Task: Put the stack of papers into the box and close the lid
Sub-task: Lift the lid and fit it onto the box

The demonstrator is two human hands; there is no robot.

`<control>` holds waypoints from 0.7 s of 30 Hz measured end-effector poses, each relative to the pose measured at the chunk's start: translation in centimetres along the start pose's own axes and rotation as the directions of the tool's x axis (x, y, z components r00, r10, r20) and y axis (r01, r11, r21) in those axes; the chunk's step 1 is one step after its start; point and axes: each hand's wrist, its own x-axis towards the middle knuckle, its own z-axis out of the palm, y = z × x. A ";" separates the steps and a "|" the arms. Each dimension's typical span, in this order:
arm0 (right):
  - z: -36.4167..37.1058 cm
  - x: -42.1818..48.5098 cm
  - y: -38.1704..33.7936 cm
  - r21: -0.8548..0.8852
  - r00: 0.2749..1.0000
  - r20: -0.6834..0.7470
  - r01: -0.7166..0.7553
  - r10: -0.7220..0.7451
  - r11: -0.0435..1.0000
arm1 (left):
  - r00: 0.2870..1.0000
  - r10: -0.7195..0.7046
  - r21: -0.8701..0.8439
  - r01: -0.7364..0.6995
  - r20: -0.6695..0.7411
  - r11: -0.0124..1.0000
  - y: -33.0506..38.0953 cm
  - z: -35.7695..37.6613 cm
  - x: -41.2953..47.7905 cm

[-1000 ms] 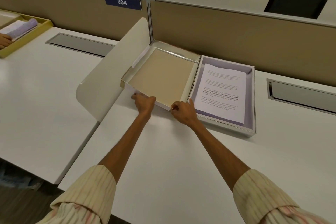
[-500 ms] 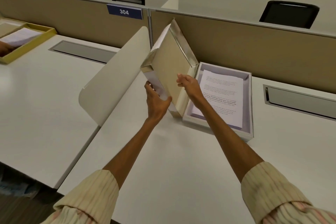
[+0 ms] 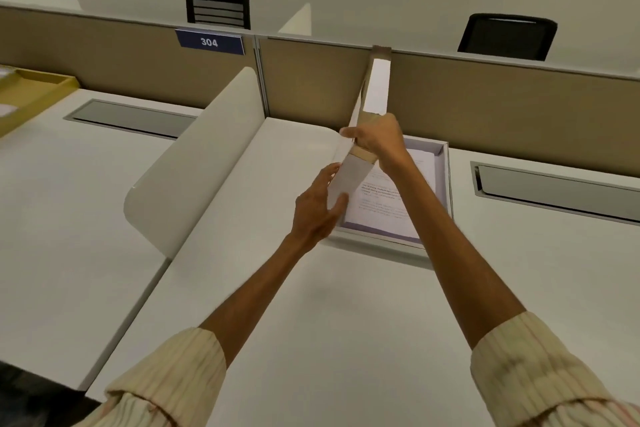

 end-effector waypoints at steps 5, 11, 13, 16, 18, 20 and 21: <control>-2.6 0.0 3.3 0.001 0.996 -0.076 -0.039 0.039 0.999 | 0.977 -0.199 -0.057 0.195 -0.081 0.979 -0.1 0.8 1.4; -6.2 0.2 7.2 0.115 0.988 -0.048 -0.140 0.146 0.983 | 0.639 -0.724 -0.209 0.769 0.261 0.604 -3.9 1.7 1.8; -7.3 0.5 8.7 0.148 0.982 -0.008 -0.183 0.186 0.972 | 0.598 -0.741 -0.222 0.801 0.306 0.556 -4.9 1.5 1.8; -8.4 0.8 10.8 0.201 0.967 0.038 -0.255 0.252 0.946 | 0.605 -0.718 -0.273 0.796 0.345 0.540 -5.1 1.6 2.4; -8.8 0.9 12.1 0.218 0.961 0.045 -0.275 0.272 0.936 | 0.633 -0.710 -0.236 0.774 0.309 0.587 -4.8 1.9 2.8; -9.4 1.1 13.5 0.212 0.957 0.028 -0.287 0.288 0.934 | 0.659 -0.712 -0.155 0.751 0.243 0.642 -4.4 2.5 3.1; -9.7 1.2 14.2 0.198 0.954 0.013 -0.296 0.299 0.934 | 0.675 -0.708 -0.110 0.735 0.210 0.669 -4.2 2.8 3.2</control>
